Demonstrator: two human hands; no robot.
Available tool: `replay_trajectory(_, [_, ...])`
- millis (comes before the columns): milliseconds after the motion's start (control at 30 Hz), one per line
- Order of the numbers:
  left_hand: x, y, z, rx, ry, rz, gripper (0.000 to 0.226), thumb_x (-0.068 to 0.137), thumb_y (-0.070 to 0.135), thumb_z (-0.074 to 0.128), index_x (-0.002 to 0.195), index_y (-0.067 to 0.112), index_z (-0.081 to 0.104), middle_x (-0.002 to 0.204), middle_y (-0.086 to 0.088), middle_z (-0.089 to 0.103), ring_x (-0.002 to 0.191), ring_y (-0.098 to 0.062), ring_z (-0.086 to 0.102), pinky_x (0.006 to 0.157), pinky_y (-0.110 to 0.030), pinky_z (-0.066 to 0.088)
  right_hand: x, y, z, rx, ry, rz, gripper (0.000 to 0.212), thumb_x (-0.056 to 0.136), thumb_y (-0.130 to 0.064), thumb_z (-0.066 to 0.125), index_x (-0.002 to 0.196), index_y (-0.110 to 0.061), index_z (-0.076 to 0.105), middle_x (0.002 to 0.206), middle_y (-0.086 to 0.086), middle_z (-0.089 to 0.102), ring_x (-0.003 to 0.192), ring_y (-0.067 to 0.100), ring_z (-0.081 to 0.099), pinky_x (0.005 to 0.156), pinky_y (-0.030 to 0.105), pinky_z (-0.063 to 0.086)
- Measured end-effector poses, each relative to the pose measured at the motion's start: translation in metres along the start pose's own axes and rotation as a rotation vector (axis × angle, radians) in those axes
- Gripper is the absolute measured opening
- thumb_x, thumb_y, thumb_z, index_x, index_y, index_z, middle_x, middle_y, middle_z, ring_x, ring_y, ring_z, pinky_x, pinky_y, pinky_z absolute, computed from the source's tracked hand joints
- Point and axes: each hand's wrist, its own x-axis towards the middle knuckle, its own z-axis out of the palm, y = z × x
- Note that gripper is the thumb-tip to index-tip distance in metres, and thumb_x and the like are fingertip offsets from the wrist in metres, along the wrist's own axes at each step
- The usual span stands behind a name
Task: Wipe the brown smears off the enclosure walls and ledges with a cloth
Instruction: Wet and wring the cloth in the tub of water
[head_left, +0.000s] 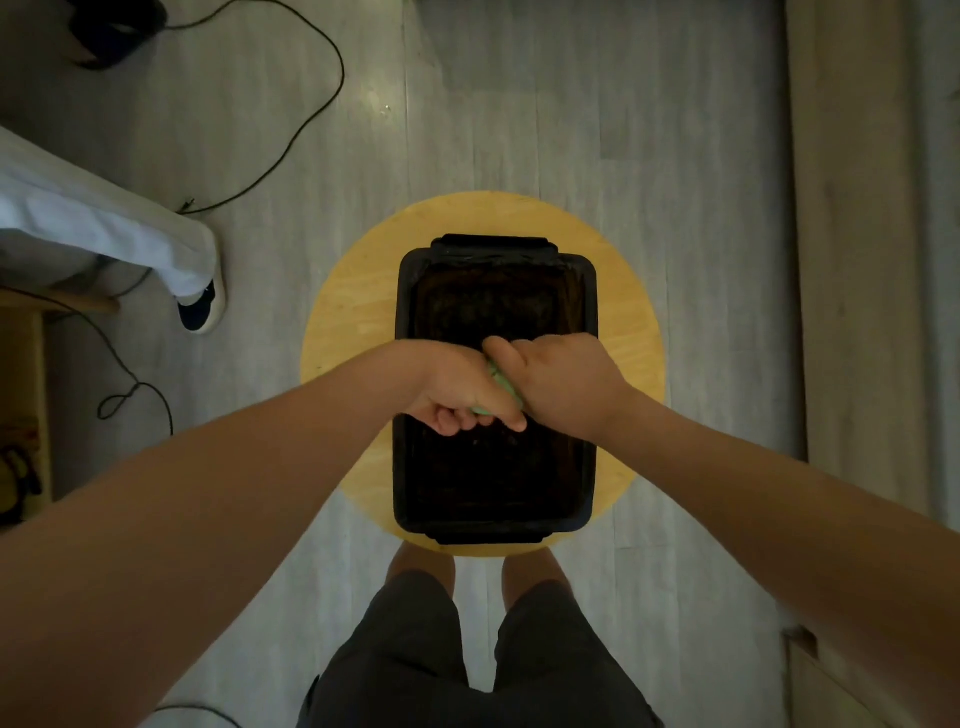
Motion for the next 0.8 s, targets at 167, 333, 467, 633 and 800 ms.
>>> replay_trajectory(167, [0.019, -0.009, 0.016, 0.616, 0.338, 0.061, 0.029, 0.088, 0.025, 0.07, 0.068, 0.014, 0.051, 0.068, -0.001, 0.053, 0.061, -0.017, 0.051, 0.055, -0.03, 0.043, 0.009, -0.006, -0.005, 0.212, -0.355, 0.181, 0.03, 0.088, -0.034, 0.07, 0.076, -0.024, 0.044, 0.07, -0.003, 0.055, 0.059, 0.02, 0.051, 0.049, 0.03, 0.035])
replay_trajectory(333, [0.025, -0.023, 0.025, 0.933, 0.675, 0.174, 0.016, 0.096, 0.029, 0.062, 0.097, 0.013, 0.063, 0.097, -0.006, 0.066, 0.088, -0.027, 0.067, 0.068, -0.037, 0.052, 0.02, -0.008, -0.002, 0.551, -0.582, 0.32, 0.03, 0.095, -0.032, 0.063, 0.069, -0.031, 0.047, 0.076, -0.005, 0.057, 0.075, 0.022, 0.061, 0.065, 0.035, 0.049])
replay_trajectory(467, [0.025, -0.026, 0.027, 1.183, 0.795, 0.184, 0.016, 0.099, 0.026, 0.059, 0.108, 0.013, 0.061, 0.102, -0.005, 0.067, 0.088, -0.028, 0.069, 0.061, -0.035, 0.041, 0.024, -0.013, 0.004, 0.619, -0.665, 0.322, 0.033, 0.099, -0.024, 0.058, 0.067, -0.022, 0.048, 0.069, 0.001, 0.054, 0.072, 0.026, 0.059, 0.066, 0.038, 0.049])
replay_trajectory(633, [0.024, -0.03, 0.019, 1.333, 0.816, 0.199, 0.014, 0.099, 0.021, 0.056, 0.111, 0.013, 0.057, 0.105, -0.006, 0.069, 0.088, -0.027, 0.07, 0.06, -0.035, 0.043, 0.024, -0.017, 0.012, 0.791, -0.66, 0.414, 0.031, 0.093, -0.011, 0.062, 0.066, -0.018, 0.05, 0.068, 0.001, 0.056, 0.068, 0.019, 0.056, 0.061, 0.03, 0.042])
replay_trajectory(800, [0.016, -0.015, -0.009, 0.982, 0.369, 0.128, 0.05, 0.085, 0.042, 0.078, 0.12, 0.012, 0.058, 0.111, -0.006, 0.064, 0.093, -0.021, 0.062, 0.078, -0.034, 0.053, 0.008, -0.008, 0.015, 0.798, -0.514, 0.368, 0.027, 0.091, -0.02, 0.072, 0.11, -0.012, 0.054, 0.1, 0.005, 0.064, 0.088, 0.023, 0.063, 0.075, 0.037, 0.052])
